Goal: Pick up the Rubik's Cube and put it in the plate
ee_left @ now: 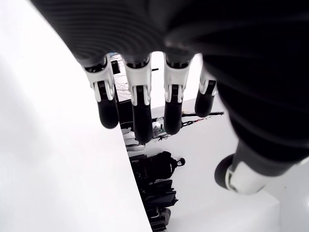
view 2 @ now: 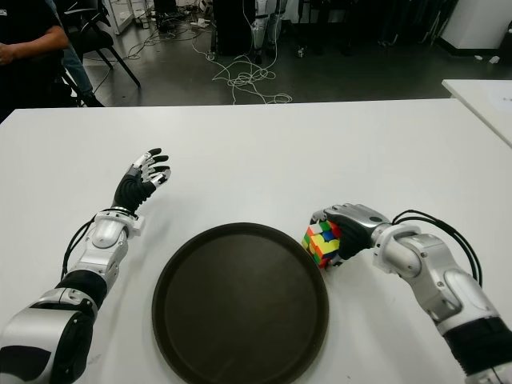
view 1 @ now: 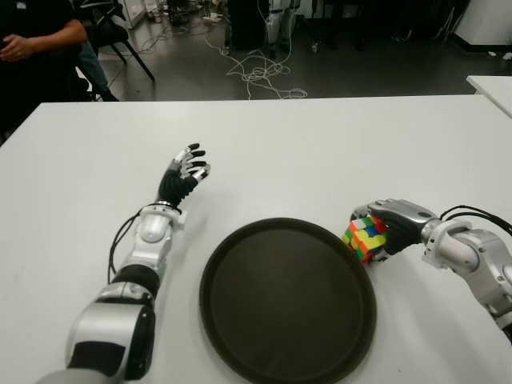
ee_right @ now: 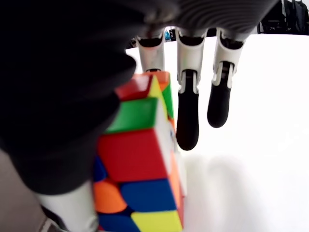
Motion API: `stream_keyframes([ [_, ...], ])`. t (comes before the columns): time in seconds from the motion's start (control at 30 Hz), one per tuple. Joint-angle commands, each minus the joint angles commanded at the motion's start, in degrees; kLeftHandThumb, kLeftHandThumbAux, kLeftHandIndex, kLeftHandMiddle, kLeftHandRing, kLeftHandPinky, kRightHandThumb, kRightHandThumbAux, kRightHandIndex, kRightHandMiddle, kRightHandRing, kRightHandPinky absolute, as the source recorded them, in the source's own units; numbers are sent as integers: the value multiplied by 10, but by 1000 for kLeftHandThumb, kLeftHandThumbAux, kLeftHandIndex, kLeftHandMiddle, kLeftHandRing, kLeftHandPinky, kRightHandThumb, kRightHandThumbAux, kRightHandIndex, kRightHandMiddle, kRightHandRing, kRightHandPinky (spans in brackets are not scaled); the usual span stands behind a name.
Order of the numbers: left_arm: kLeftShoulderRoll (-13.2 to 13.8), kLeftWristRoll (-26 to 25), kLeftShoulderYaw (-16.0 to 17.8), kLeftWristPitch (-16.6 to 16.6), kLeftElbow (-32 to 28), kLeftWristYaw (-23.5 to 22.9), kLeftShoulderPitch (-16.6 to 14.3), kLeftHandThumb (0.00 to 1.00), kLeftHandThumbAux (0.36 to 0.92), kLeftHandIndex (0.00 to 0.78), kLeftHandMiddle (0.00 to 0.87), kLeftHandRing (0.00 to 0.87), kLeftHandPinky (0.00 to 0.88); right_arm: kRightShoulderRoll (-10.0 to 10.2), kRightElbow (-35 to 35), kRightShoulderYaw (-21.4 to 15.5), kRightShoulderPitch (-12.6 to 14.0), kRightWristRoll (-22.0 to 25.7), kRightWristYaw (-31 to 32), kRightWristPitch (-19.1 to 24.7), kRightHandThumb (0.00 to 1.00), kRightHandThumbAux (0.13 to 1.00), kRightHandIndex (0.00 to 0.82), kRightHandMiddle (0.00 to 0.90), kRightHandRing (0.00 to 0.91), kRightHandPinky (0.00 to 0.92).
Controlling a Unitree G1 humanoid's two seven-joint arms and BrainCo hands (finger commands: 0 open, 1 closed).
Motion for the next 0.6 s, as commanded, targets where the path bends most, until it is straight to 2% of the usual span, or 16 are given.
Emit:
stream_keyframes([
  [0.17, 0, 0, 0, 1, 1, -1, -1, 180, 643, 128, 196, 198, 173, 1, -2, 4, -2, -4, 8, 14, 0, 806, 240, 362, 399, 304],
  [0.27, 0, 1, 0, -1, 1, 0, -1, 181, 645, 129, 200, 201, 174, 1, -4, 5, -2, -8, 5, 18, 0, 797, 217, 333, 367, 279],
  [0.53, 1, 1, -1, -2, 1, 0, -1, 178, 636, 131, 206, 205, 170, 5, -2, 1, 3, -23, -33, 6, 1, 867, 311, 444, 448, 423],
  [0.57, 1, 1, -1, -2, 1, -1, -1, 177, 637, 131, 204, 204, 167, 7, -1, -1, 5, -28, -49, 3, 243, 823, 346, 456, 458, 433],
  [0.6, 0, 1, -1, -2, 1, -1, -1, 177, 641, 131, 203, 202, 166, 8, 0, -2, 6, -31, -60, 0, 402, 792, 369, 462, 462, 439],
])
